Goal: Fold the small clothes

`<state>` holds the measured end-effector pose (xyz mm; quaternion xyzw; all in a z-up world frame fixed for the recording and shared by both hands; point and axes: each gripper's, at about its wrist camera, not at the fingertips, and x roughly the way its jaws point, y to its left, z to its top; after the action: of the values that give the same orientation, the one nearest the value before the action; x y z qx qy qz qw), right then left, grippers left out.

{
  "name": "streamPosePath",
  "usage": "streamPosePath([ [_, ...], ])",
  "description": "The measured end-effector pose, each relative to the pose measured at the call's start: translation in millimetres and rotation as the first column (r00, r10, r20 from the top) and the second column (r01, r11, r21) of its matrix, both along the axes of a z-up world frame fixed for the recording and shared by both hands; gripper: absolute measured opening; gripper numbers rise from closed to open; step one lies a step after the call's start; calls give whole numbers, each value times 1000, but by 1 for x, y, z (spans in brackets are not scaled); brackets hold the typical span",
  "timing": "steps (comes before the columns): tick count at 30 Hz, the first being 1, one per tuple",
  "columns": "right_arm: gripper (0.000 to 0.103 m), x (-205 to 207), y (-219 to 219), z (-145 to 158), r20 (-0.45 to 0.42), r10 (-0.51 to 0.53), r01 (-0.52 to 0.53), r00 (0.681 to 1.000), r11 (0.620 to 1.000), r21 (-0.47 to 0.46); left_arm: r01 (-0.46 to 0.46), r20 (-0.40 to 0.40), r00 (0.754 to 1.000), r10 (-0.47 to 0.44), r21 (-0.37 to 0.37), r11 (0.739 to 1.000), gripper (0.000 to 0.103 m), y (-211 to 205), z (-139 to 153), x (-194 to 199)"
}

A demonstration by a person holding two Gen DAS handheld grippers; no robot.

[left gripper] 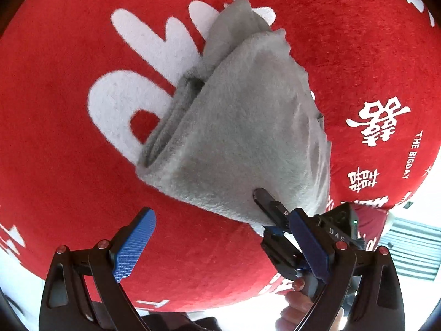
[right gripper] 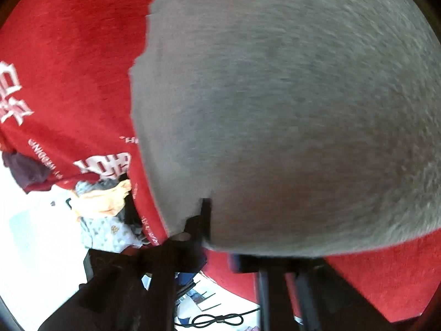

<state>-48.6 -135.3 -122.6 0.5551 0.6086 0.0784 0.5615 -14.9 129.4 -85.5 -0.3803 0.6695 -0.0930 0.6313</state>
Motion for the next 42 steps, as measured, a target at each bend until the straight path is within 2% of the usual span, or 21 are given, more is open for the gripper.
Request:
streamPosePath([
  [2,9,0,-2,6,43,-20,18,999,999,45,-1,11,1000,1,-2,1000,98,-4,1,3],
  [5,9,5,0,22,111,-2,-4,994,998,62,-41,24,999,42,-37,998,98,-10,-3,13],
  [9,9,12,-1,29,130,34,-41,991,998,55,-83,31,996,85,-57,995,98,-21,-8,31],
  [14,9,17,5,32,130,103,-106,986,994,20,-74,75,995,72,23,997,98,-34,-6,50],
  [18,9,13,13,29,99,190,-187,977,982,-39,-76,103,992,66,95,993,80,-34,-4,59],
  [19,14,13,15,28,91,211,-207,973,977,-52,-69,108,992,58,100,993,77,-34,-4,60],
  [21,18,12,19,32,67,282,-275,957,956,-101,-40,113,993,26,125,991,77,-36,-4,61],
  [24,35,11,23,48,36,423,-406,905,888,-213,3,127,992,-25,168,986,77,-42,-5,61],
  [27,37,8,18,73,67,511,-458,857,816,-352,20,133,990,-48,199,980,77,-47,-4,61],
  [29,37,8,11,87,75,530,-451,844,779,-435,26,135,989,-56,215,976,77,-49,-3,63],
  [32,37,13,-4,89,56,521,-424,852,748,-511,37,141,987,-75,258,965,76,-53,-1,65],
  [33,37,15,-7,83,33,514,-427,857,745,-513,38,144,986,-83,289,957,65,-53,1,65],
  [34,37,17,-13,75,8,502,-429,865,747,-508,42,141,986,-90,315,948,58,-53,1,66],
  [36,35,18,-21,55,-31,471,-427,881,767,-479,43,138,986,-95,339,940,38,-51,1,66],
  [38,36,13,-31,48,-9,453,-407,891,791,-456,40,149,984,-98,348,936,27,-48,2,67],
  [40,35,13,-31,49,-2,463,-414,886,789,-454,53,165,978,-125,381,923,16,-50,5,66],
  [41,35,11,-33,49,0,469,-417,883,787,-454,71,175,972,-155,412,909,15,-53,9,66],
  [42,35,12,-34,49,1,471,-420,882,786,-454,108,201,953,-228,478,872,12,-63,17,64],
])
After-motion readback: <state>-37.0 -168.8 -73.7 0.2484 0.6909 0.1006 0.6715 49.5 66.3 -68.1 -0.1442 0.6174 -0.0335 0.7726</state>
